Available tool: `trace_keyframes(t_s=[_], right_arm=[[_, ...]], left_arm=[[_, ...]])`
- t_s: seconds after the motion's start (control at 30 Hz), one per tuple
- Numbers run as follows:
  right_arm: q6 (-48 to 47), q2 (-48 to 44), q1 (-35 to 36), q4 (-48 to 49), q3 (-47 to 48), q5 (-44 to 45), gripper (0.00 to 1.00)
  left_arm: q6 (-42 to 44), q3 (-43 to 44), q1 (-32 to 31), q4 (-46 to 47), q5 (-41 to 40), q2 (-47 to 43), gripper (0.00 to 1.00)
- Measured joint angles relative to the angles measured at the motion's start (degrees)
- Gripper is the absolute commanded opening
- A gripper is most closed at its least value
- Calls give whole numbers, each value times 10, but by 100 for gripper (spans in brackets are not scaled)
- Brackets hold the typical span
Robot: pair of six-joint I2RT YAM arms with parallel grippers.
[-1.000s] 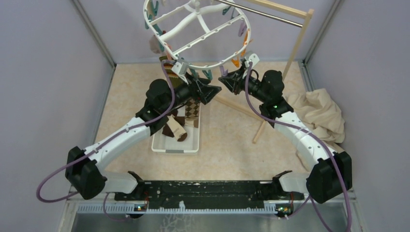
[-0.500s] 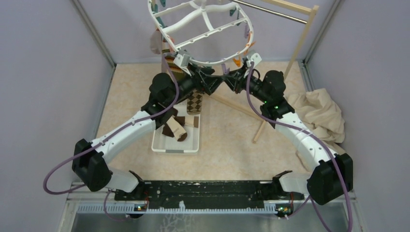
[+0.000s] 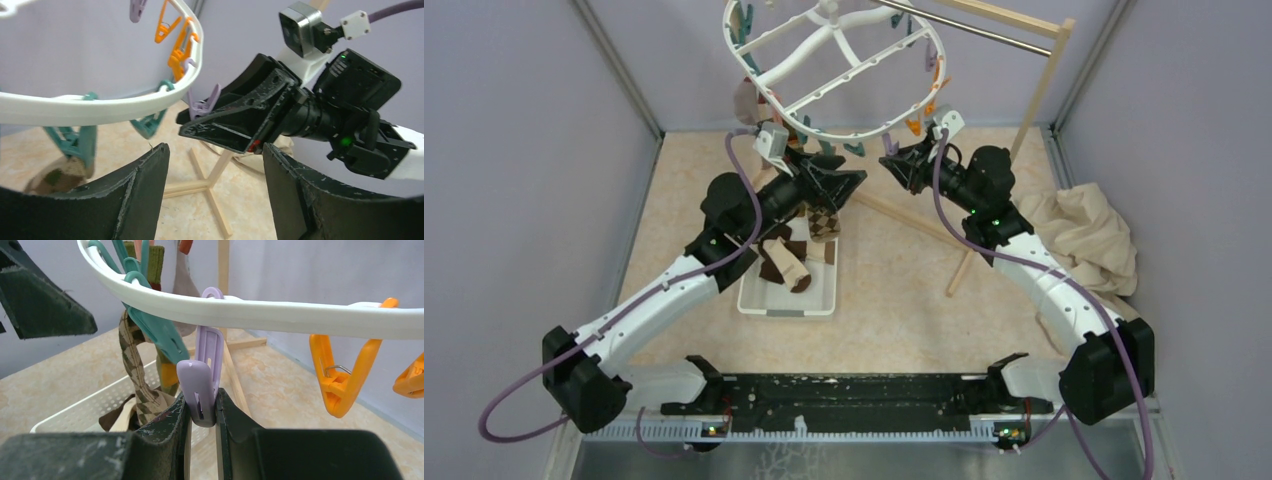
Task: Clip the socks to the hanger
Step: Open the clamp at the hanger.
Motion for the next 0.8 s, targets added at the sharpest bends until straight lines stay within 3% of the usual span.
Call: trace_keyframes(t_s=[0.33, 0.6, 0.8], right_arm=[[0, 0, 0, 0, 0, 0, 0], [2, -1, 0, 2, -2, -3, 0], [6, -4, 0, 2, -12, -2, 0]], left_arm=[[-77, 46, -7, -19, 89, 43, 76], [-65, 148, -7, -52, 72, 123, 78], [-38, 173, -13, -58, 50, 146, 78]])
